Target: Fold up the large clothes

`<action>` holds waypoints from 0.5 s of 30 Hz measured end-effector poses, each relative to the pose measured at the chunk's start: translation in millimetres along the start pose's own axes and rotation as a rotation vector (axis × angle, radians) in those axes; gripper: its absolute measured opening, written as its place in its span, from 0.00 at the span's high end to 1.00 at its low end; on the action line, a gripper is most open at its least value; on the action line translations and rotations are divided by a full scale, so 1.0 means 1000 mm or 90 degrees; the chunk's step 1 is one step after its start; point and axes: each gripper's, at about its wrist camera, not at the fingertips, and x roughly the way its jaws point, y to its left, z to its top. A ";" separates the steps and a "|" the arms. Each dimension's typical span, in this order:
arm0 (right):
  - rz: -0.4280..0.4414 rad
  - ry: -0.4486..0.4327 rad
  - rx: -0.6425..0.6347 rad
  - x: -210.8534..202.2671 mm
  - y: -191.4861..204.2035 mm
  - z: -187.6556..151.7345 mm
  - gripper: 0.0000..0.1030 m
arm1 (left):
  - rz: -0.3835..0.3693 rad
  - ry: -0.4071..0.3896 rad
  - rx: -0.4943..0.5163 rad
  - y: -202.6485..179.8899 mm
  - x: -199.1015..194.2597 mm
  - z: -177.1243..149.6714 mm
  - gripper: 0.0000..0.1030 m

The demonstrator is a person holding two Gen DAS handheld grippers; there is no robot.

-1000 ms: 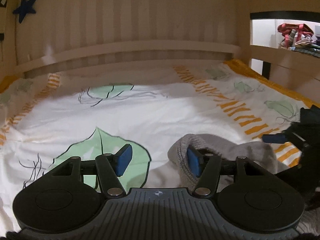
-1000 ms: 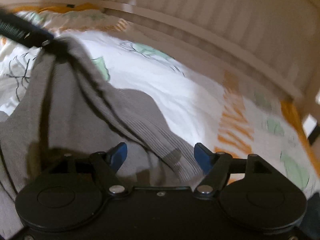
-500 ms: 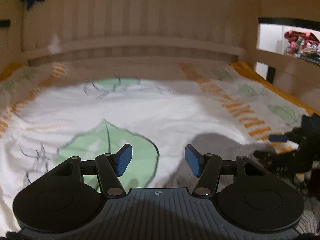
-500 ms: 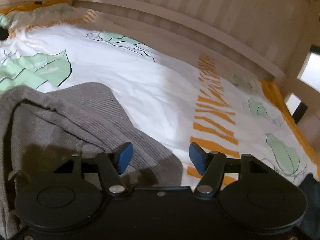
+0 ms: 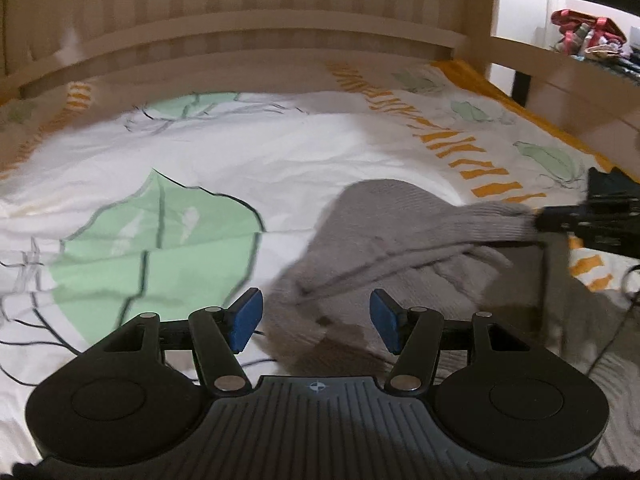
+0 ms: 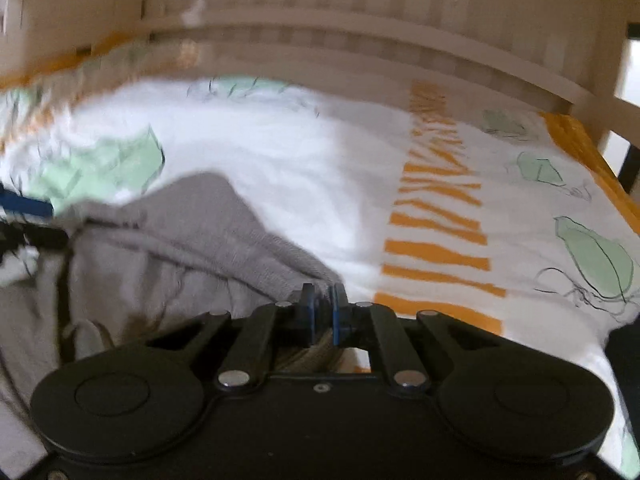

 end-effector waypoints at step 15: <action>-0.030 0.063 0.030 -0.011 -0.016 -0.022 0.86 | 0.038 0.021 -0.011 0.021 -0.006 -0.001 0.44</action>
